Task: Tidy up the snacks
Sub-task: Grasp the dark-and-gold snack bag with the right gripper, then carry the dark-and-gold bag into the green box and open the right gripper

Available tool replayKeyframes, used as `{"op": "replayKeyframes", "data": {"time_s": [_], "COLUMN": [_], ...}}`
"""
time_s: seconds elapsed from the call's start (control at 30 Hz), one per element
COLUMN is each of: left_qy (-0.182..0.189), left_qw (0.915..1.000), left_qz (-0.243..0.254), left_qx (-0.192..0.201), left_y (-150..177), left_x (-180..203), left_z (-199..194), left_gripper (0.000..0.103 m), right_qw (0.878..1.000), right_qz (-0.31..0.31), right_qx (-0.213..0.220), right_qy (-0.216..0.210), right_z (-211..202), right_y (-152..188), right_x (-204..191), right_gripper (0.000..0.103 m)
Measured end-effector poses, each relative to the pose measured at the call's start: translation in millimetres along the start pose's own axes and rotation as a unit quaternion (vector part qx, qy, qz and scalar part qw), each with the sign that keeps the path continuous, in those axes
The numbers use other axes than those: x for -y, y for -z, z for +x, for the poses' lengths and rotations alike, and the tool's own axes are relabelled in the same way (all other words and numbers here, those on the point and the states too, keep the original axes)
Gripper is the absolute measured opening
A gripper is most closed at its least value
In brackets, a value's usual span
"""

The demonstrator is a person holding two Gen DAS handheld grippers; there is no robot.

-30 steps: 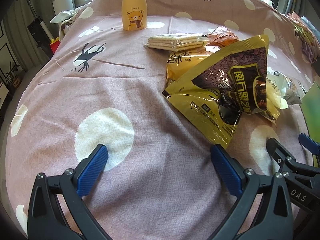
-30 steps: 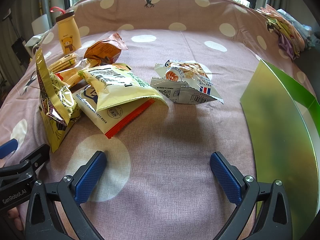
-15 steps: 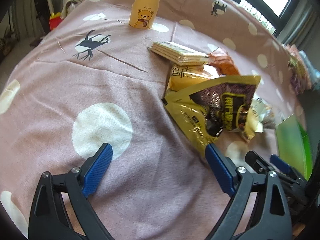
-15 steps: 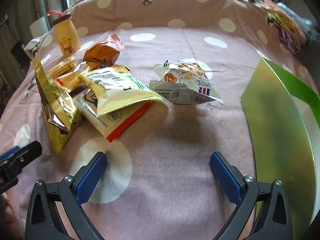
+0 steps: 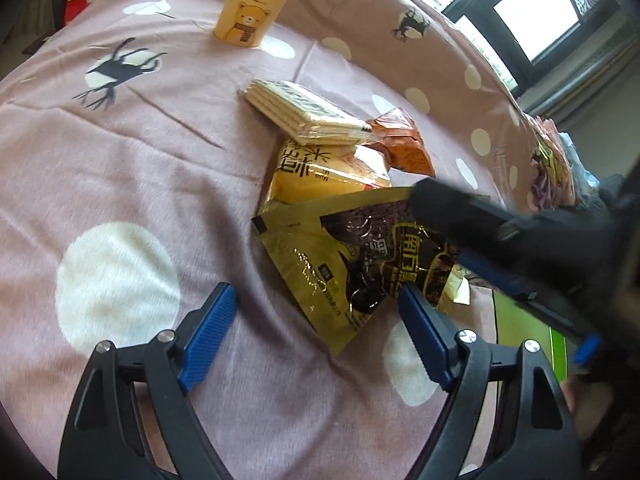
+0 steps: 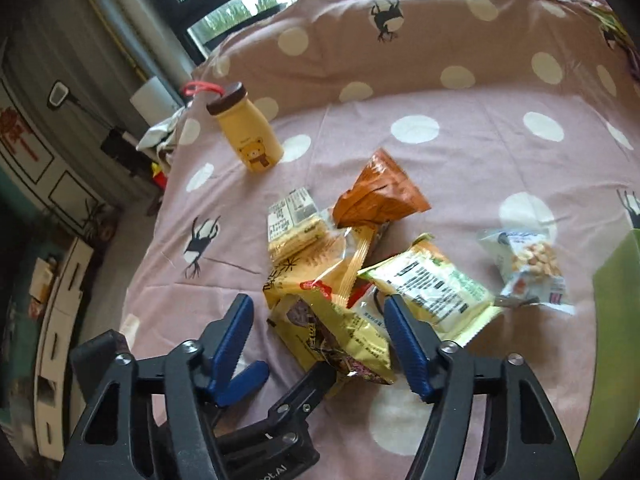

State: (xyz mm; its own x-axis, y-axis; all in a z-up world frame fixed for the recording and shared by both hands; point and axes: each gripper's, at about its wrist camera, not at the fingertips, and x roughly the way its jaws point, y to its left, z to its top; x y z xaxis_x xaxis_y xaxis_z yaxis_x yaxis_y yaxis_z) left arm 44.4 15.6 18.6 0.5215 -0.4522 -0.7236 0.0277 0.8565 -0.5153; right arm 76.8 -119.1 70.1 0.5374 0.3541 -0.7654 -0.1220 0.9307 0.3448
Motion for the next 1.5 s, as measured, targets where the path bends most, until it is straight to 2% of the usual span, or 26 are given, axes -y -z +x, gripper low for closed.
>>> {"op": "replayKeyframes", "data": {"time_s": [0.1, 0.2, 0.23, 0.3, 0.4, 0.5, 0.77, 0.97, 1.13, 1.3, 1.4, 1.5], "left_qy": [0.014, -0.019, -0.026, -0.009, -0.003, -0.006, 0.008, 0.021, 0.034, 0.055, 0.054, 0.055], "left_qw": [0.9999, 0.9983, 0.9974, 0.9979, 0.9993, 0.9986, 0.9917, 0.9828, 0.974, 0.9662, 0.9564, 0.95], "left_qz": [0.006, 0.055, 0.066, 0.063, 0.035, 0.051, 0.11, 0.158, 0.185, 0.219, 0.258, 0.283], "left_qx": [-0.008, -0.001, 0.003, -0.005, -0.014, -0.006, 0.066, 0.094, 0.126, 0.124, 0.126, 0.118], "left_y": [-9, -5, -4, -3, -3, 1, 15, 28, 32, 34, 39, 43], "left_x": [-4, 11, 16, 16, 12, 20, 53, 77, 105, 136, 164, 186], "left_z": [8, 12, 13, 13, 12, 0, -49, -73, -89, -91, -87, -79], "left_gripper": [0.083, 0.082, 0.072, 0.041, 0.04, 0.033, 0.032, 0.032, 0.032, 0.032, 0.032, 0.032], "right_qw": [1.0, 0.999, 0.999, 0.998, 0.998, 0.998, 0.996, 0.992, 0.988, 0.981, 0.976, 0.969], "right_qz": [0.004, 0.029, 0.037, 0.054, 0.057, 0.051, 0.051, 0.059, 0.067, 0.076, 0.095, 0.121], "right_qx": [-0.022, -0.032, -0.037, -0.034, -0.031, -0.022, 0.054, 0.102, 0.131, 0.172, 0.195, 0.215], "right_qy": [0.01, 0.011, 0.008, -0.013, -0.025, -0.022, -0.044, -0.05, -0.051, -0.039, -0.033, -0.021], "right_z": [16, 25, 28, 27, 19, 8, -47, -85, -115, -147, -163, -178], "right_y": [2, 4, 5, 6, 11, 19, 34, 49, 48, 53, 56, 61], "right_x": [11, 27, 32, 40, 41, 36, 26, 22, 27, 43, 59, 78], "right_gripper": [0.061, 0.042, 0.036, 0.034, 0.031, 0.031, 0.031, 0.031, 0.031, 0.031, 0.031, 0.031]}}
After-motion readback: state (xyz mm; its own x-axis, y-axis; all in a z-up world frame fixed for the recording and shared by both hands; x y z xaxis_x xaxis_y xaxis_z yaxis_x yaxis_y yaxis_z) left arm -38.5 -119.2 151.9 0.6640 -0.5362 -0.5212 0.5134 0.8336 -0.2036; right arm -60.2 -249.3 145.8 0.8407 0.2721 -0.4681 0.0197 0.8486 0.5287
